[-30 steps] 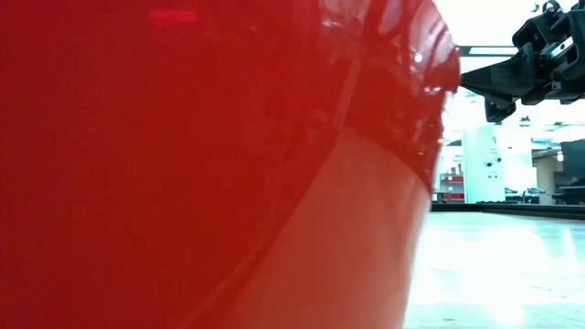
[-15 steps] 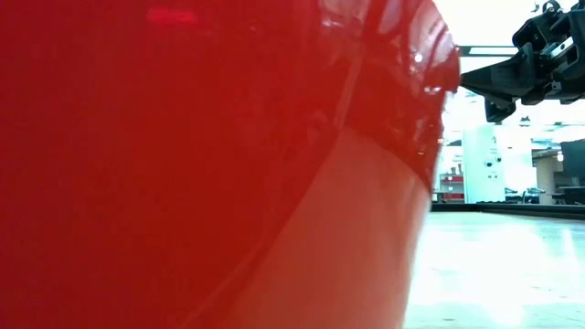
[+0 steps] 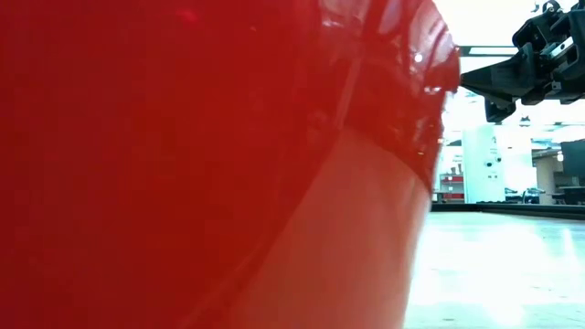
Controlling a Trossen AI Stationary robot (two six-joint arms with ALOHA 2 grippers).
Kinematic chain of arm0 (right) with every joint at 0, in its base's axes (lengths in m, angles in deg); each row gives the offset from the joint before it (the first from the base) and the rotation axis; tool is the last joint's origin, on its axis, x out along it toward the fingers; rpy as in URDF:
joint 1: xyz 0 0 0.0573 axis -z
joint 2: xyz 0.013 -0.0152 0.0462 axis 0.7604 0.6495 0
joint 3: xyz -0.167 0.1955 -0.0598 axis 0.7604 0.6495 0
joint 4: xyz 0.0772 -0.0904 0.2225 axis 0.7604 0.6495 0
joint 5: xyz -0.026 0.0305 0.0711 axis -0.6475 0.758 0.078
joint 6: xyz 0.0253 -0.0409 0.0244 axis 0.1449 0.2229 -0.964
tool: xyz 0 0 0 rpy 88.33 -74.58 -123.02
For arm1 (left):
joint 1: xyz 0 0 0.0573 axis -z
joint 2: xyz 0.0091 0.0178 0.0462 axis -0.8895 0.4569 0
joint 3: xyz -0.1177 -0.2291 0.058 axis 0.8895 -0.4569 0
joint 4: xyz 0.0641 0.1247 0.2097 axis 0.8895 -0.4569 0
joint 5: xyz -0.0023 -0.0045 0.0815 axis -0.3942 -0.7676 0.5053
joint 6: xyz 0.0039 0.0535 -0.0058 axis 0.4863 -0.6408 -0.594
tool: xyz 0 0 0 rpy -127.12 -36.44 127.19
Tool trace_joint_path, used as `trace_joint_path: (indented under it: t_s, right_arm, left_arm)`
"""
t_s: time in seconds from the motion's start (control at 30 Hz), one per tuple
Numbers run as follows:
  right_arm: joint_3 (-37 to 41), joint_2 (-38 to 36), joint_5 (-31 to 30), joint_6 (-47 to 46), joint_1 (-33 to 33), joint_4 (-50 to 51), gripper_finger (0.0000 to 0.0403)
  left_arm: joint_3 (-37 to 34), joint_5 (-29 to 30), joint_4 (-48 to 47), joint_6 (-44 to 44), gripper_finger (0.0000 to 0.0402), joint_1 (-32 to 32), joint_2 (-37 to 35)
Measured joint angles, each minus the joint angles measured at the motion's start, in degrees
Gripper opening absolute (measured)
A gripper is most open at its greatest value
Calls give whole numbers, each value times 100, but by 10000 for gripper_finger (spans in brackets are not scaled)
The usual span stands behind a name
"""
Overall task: Nest bowls inside each other
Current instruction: Stack the top green bowl on the white bowl
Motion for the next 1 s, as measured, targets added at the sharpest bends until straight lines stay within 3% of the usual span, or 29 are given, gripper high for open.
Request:
trace_joint_path:
  t_s: [0.37,1.0]
  right_arm:
    - [0,0,0,-5,0,0,34]
    - [0,0,0,-6,2,0,34]
  left_arm:
    - [0,-241,267,-330,4,532,378]
    - [2,-534,710,-298,4,740,1072]
